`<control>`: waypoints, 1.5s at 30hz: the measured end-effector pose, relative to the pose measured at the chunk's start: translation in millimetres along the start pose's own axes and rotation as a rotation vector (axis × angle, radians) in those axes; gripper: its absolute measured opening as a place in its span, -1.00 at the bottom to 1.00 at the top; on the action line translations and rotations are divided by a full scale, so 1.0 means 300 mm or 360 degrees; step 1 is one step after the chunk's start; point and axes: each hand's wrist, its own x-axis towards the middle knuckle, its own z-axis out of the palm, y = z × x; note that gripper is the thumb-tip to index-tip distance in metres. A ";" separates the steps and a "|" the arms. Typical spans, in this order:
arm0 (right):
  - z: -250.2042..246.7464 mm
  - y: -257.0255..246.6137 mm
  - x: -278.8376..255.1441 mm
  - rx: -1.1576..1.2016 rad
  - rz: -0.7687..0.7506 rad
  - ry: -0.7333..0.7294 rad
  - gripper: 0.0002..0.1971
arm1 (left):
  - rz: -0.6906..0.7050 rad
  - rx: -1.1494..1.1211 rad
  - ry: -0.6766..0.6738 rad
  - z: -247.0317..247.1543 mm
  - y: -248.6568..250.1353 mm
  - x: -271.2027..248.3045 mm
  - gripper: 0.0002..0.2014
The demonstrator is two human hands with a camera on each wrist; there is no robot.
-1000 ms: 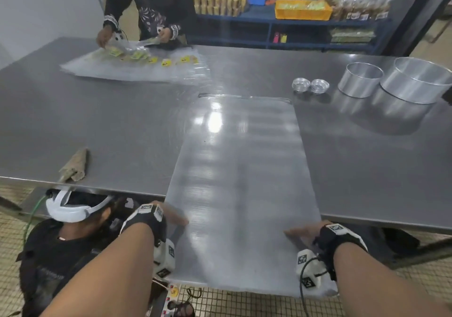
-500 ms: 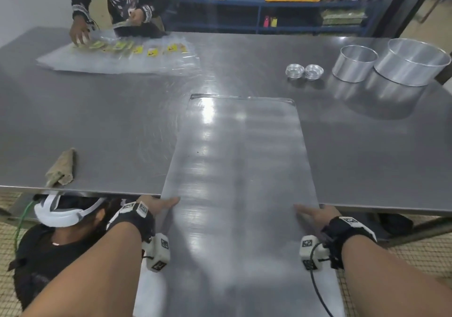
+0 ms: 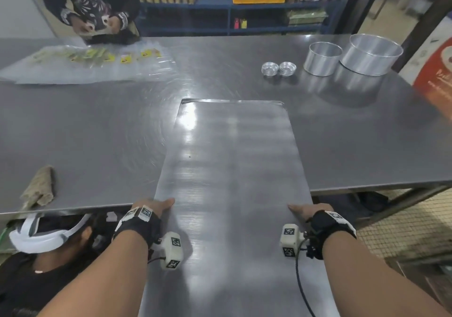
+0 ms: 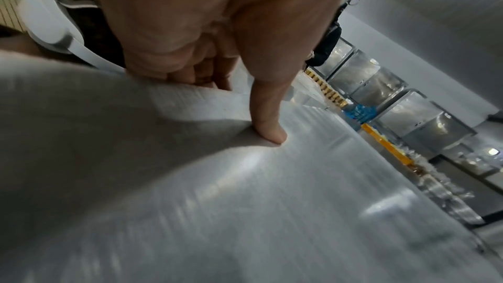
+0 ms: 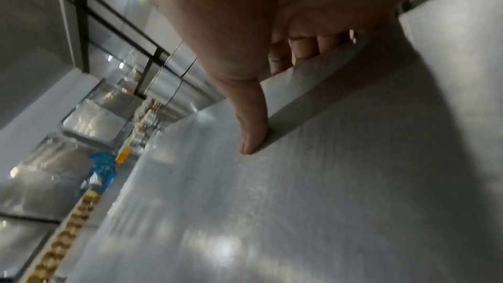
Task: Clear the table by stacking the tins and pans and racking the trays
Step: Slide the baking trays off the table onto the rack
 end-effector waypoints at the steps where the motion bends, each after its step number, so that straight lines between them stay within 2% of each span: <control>1: -0.007 0.008 -0.021 0.0048 0.0014 0.0040 -0.38 | -0.0026 -0.0021 0.0008 0.001 0.007 0.001 -0.34; 3: -0.015 0.028 -0.052 0.0182 0.0063 0.0086 -0.40 | -0.0088 -0.0141 0.0012 0.004 0.019 0.010 -0.27; 6: -0.031 0.062 -0.085 0.0321 0.0077 0.0143 -0.26 | -0.0043 -0.0175 0.0011 0.012 0.056 0.017 -0.29; 10: -0.092 0.127 -0.142 0.0516 0.0100 0.0249 -0.45 | 0.0120 -0.0160 -0.0014 0.030 0.131 -0.025 -0.32; 13: -0.143 0.190 -0.184 0.0636 0.0157 0.0370 -0.67 | 0.0230 -0.0152 -0.0007 0.043 0.194 -0.099 -0.58; 14: -0.163 0.214 -0.207 0.0673 0.0191 0.0412 -0.67 | 0.0275 -0.0158 -0.0002 0.052 0.215 -0.127 -0.59; 19: -0.258 0.358 -0.285 0.0872 0.0278 0.0564 -0.44 | 0.0503 -0.0114 -0.0076 0.119 0.318 -0.288 -0.57; 25: -0.443 0.556 -0.400 0.1106 0.0424 0.0855 -0.47 | 0.0698 -0.0038 -0.0280 0.258 0.401 -0.522 -0.70; 28: -0.563 0.660 -0.461 0.1163 0.0455 0.0929 -0.50 | 0.0824 -0.0059 -0.0372 0.350 0.433 -0.642 -0.54; 31: -0.683 0.766 -0.522 0.1209 0.0458 0.0994 -0.54 | 0.1056 -0.0009 -0.0404 0.446 0.469 -0.762 -0.42; 36: -0.854 0.932 -0.632 0.1230 0.0520 0.1118 -0.56 | 0.1188 -0.0075 -0.0565 0.607 0.507 -0.960 -0.50; 39: -0.947 1.035 -0.688 0.1357 0.0488 0.1297 -0.61 | 0.1280 -0.0077 -0.0644 0.694 0.522 -1.089 -0.64; 45: -1.073 1.212 -0.818 0.1575 0.0414 0.1462 -0.61 | 0.1392 -0.0067 -0.0768 0.837 0.535 -1.331 -0.62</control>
